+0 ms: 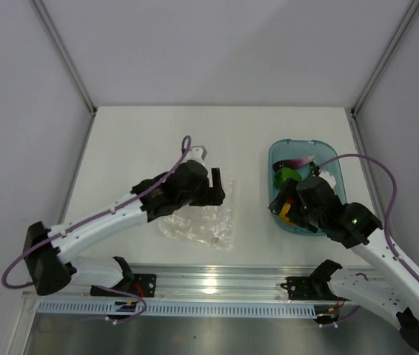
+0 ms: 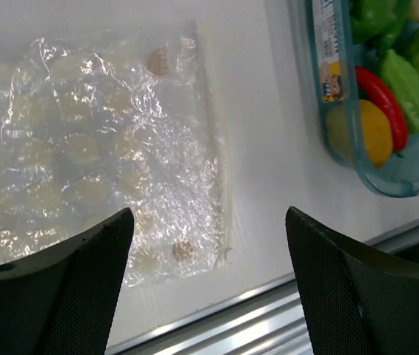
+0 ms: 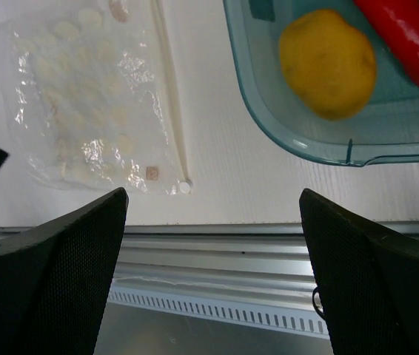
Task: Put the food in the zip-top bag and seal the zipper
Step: Pick up the zipper food storage bag at the center of the board.
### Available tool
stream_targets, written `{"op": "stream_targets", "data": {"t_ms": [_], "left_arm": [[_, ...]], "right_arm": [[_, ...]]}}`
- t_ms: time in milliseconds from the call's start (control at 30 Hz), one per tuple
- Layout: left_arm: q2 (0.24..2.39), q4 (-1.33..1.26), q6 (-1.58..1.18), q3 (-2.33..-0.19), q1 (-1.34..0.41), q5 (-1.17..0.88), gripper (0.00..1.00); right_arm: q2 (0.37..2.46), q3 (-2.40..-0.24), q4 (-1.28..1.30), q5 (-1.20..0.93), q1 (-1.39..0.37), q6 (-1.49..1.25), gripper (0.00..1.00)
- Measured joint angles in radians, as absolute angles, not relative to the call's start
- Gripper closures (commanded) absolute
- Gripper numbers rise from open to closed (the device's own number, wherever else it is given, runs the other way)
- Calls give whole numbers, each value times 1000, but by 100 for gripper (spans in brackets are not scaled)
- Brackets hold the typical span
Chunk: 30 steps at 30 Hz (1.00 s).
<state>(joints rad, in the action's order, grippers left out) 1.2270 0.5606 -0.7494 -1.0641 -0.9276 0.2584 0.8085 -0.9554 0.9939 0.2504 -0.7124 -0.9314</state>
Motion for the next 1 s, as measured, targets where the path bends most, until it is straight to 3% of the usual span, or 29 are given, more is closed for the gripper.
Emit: {"op": "stream_targets", "data": {"t_ms": [267, 433, 867, 1000], "left_arm": [[1644, 696, -683, -1391, -1056, 472, 15], [1781, 757, -669, -1454, -1120, 540, 20], [1876, 779, -662, -1438, -1142, 583, 34], [1917, 762, -662, -1438, -1147, 580, 33]], "right_arm": [[803, -1014, 1043, 124, -287, -806, 1], [776, -1041, 1077, 11, -133, -719, 0], [739, -1058, 1091, -144, -55, -644, 0], [724, -1058, 1091, -163, -54, -642, 0]]}}
